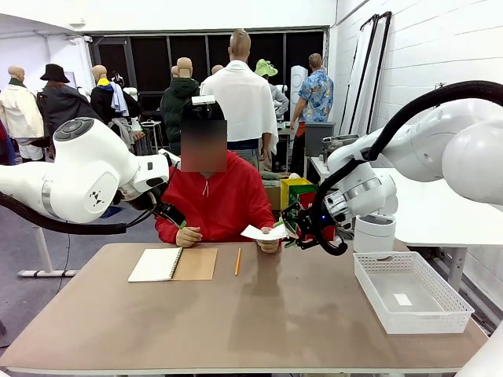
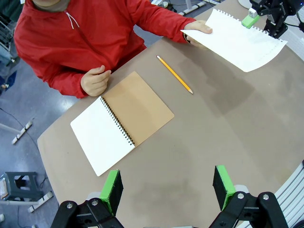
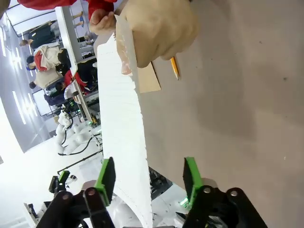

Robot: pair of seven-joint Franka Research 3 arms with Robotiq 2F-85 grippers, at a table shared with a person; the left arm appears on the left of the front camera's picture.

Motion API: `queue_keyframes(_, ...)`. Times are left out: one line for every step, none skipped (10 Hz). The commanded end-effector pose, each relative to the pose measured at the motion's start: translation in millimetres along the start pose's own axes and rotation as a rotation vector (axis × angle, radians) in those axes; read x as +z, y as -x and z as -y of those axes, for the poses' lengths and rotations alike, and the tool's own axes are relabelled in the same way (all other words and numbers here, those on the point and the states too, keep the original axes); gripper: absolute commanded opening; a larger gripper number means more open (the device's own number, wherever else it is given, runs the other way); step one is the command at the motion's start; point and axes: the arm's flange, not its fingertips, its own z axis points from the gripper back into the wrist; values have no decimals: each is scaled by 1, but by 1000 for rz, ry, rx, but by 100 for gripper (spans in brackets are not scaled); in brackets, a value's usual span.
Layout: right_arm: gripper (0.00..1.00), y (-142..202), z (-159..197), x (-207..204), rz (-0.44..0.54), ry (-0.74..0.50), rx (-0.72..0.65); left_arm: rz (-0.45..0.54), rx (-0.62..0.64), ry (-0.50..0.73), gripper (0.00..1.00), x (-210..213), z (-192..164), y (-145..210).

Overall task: Sort the paper based on its condition.
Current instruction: If a person hands you a paper, place it in the Organizing basket , and if it's crumpled, put it in the Trash can.

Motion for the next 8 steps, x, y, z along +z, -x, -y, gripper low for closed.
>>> queue_keyframes(44, -5, -5, -1, 8, -30, -16, 0, 1, 4, 100, 0, -1, 1)
queue_keyframes(38, -4, -6, 0, 8, -31, -16, 0, 1, 4, 100, 0, -1, 1)
queue_keyframes(19, -5, -6, 1, 10, -23, -23, 0, 1, 4, 100, 0, -1, 1)
queue_keyframes(0, -5, -7, 3, 9, -26, -29, 0, 1, 4, 100, 0, -1, 1)
queue_keyframes(0, -6, -8, 3, 10, -27, -31, 0, 1, 4, 100, 0, -1, 1)
queue_keyframes(0, -6, -8, 3, 14, -35, -31, 0, 1, 4, 100, 0, -1, 1)
queue_keyframes(0, -7, -7, 2, 9, -36, -32, 0, 1, 4, 100, 0, -1, 1)
queue_keyframes(0, -8, -7, 2, 2, -36, -35, 0, 1, 4, 100, 0, -1, 1)
